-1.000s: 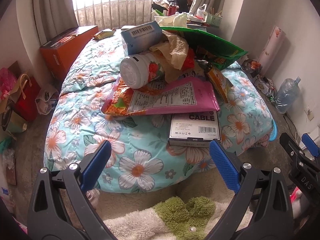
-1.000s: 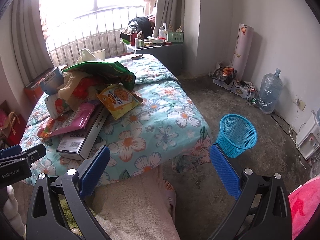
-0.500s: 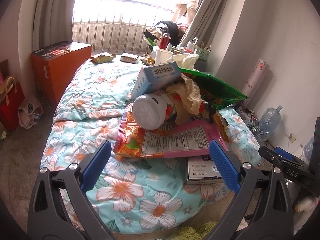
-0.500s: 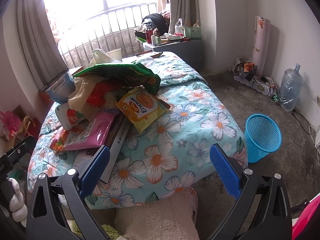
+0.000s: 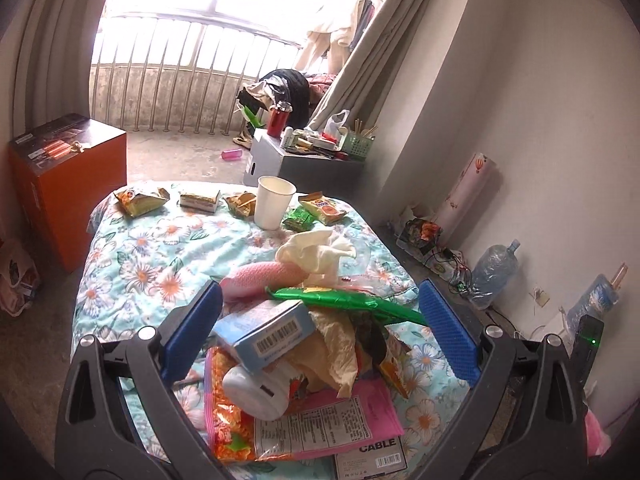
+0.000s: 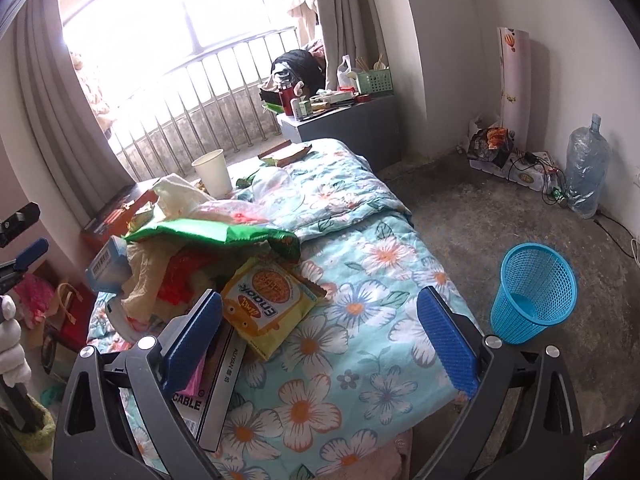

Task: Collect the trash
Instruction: 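Grasp the white tissue with the left gripper while the right gripper grasps the clear plastic cup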

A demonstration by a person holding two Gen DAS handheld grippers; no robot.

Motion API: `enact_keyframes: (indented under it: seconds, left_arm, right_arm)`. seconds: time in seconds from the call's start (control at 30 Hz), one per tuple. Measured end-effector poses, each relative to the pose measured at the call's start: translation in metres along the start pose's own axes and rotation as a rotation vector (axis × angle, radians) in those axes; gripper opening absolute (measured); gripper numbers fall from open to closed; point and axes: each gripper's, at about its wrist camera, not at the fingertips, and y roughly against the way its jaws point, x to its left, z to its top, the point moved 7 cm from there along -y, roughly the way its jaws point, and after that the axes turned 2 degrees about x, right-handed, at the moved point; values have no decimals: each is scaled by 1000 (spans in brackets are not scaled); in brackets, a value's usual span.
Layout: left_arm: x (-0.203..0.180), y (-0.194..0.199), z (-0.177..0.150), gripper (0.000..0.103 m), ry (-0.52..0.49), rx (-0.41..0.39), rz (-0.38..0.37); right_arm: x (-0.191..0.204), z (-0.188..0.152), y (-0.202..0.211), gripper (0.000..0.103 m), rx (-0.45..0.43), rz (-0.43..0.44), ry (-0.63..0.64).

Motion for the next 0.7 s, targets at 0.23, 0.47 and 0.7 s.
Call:
enact_keyframes:
  seconds: [0.23,0.47,0.7]
  left_arm:
    - [-13,-114,44,94,-88,285,-43]
    - [-4,-197,21,70,-213,513,57]
    - [10,-220,13,36,-262,602,143]
  right_arm:
    - [6,82,-73,95,160,251,-19]
    - [57,115,-187,95,345,376,123]
    - [87,107,-271,91,484,361,228]
